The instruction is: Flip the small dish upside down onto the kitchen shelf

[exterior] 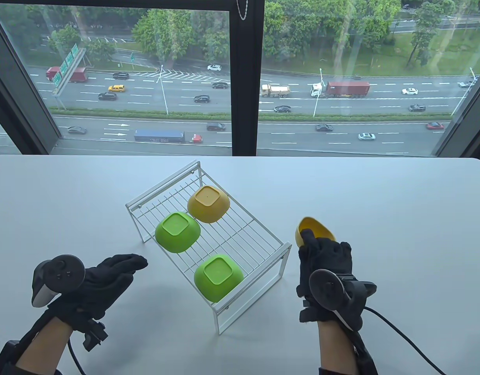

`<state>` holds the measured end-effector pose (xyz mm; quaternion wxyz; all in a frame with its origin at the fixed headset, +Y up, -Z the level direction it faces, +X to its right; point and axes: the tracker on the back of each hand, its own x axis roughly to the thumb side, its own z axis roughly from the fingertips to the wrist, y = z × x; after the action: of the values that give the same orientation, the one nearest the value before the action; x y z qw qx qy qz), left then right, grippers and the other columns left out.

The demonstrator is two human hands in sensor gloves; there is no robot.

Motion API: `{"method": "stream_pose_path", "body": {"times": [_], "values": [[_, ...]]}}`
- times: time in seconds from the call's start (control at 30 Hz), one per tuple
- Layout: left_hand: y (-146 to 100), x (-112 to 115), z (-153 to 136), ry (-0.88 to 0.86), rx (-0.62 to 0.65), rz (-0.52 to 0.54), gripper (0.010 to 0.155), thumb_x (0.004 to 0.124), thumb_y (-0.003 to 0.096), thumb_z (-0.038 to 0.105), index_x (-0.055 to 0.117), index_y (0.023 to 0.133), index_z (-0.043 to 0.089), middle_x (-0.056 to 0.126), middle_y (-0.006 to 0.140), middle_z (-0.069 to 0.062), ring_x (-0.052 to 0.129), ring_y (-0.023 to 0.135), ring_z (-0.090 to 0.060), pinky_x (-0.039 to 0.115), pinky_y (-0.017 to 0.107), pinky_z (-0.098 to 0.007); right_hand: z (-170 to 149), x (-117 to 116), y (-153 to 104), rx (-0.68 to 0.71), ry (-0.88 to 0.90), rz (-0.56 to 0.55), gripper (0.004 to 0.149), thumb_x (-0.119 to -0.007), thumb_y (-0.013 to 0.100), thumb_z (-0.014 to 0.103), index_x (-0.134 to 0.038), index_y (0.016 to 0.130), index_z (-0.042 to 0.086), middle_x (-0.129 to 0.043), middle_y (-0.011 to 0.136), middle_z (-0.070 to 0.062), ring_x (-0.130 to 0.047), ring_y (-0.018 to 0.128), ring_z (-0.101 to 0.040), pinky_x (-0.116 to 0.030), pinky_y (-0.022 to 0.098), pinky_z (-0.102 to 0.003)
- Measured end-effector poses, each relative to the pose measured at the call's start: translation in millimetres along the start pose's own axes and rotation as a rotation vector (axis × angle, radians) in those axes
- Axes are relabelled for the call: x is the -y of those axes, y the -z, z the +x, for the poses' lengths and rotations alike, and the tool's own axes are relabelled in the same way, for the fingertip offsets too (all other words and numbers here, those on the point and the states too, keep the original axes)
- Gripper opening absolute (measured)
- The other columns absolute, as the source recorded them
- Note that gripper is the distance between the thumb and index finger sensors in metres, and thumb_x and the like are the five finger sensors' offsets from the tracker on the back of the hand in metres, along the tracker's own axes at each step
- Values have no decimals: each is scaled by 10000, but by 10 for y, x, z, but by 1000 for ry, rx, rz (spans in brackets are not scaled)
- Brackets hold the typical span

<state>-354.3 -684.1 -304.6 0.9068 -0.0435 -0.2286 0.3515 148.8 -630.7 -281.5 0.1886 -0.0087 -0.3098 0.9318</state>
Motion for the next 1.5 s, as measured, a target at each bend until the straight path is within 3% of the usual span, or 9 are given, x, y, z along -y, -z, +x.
{"method": "stream_pose_path", "body": {"times": [0.13, 0.27, 0.47, 0.7, 0.8, 0.9, 1.03, 1.17, 1.5], "values": [[3, 42, -66, 35, -37, -31, 637, 597, 456, 551, 736, 1029, 310, 721, 1114, -24, 782, 932, -308, 720, 703, -583, 363, 97, 202, 48, 30, -40, 490, -685, 487, 396, -699, 970, 311, -895, 750, 13, -892, 733, -266, -686, 659, -622], [24, 104, -62, 88, -50, -72, 635, 595, 455, 552, 730, 1030, 319, 713, 1120, -22, 778, 937, -306, 719, 705, -582, 816, 69, 388, 123, -56, 72, 494, -660, 495, 390, -678, 984, 319, -881, 737, 17, -888, 703, -260, -715, 639, -620], [29, 65, -102, 73, -56, -63, 634, 594, 457, 553, 731, 1031, 320, 712, 1122, -24, 775, 939, -308, 717, 706, -584, 1109, 49, 535, 138, -44, 194, 505, -621, 504, 400, -625, 991, 266, -841, 718, 15, -871, 627, -242, -795, 581, -596], [-11, 27, -73, 92, -50, -45, 635, 593, 456, 553, 729, 1030, 319, 708, 1122, -20, 773, 941, -307, 716, 706, -582, 1179, -26, 545, 67, 32, 414, 596, -640, 523, 482, -490, 1042, 232, -768, 761, 6, -819, 629, -232, -854, 525, -549], [-15, 11, -76, 83, -53, -42, 635, 592, 456, 553, 728, 1031, 319, 707, 1123, -22, 771, 942, -306, 716, 706, -582, 1191, -44, 538, 38, 54, 493, 819, -796, 444, 586, -417, 1069, 218, -702, 815, -19, -775, 671, -247, -875, 505, -521], [-12, 5, -82, 77, -57, -46, 637, 592, 457, 553, 725, 1034, 319, 699, 1127, -27, 763, 948, -309, 711, 708, -585, 1219, -74, 529, 34, 26, 559, 906, -901, 413, 542, -379, 1075, 210, -668, 838, -22, -762, 689, -247, -896, 493, -499], [-24, 1, -73, 81, -51, -47, 636, 591, 456, 554, 723, 1033, 321, 696, 1128, -27, 763, 948, -307, 712, 709, -584, 1222, -149, 532, -27, 1, 566, 845, -879, 436, 498, -397, 1071, 215, -651, 866, -40, -774, 692, -254, -901, 509, -485], [-53, -34, -89, 59, -52, -30, 636, 590, 457, 554, 723, 1033, 321, 695, 1128, -28, 761, 949, -307, 711, 709, -584, 1196, -230, 549, -69, 74, 621, 790, -856, 448, 483, -470, 1088, 227, -616, 981, -100, -787, 789, -328, -911, 504, -503], [-52, -46, -92, 43, -55, -44, 639, 586, 460, 558, 713, 1040, 323, 673, 1140, -31, 744, 961, -310, 702, 714, -587, 1111, -474, 531, -174, 96, 732, 761, -822, 458, 468, -528, 1086, 153, -591, 1057, -172, -853, 779, -384, -939, 447, -542]]}}
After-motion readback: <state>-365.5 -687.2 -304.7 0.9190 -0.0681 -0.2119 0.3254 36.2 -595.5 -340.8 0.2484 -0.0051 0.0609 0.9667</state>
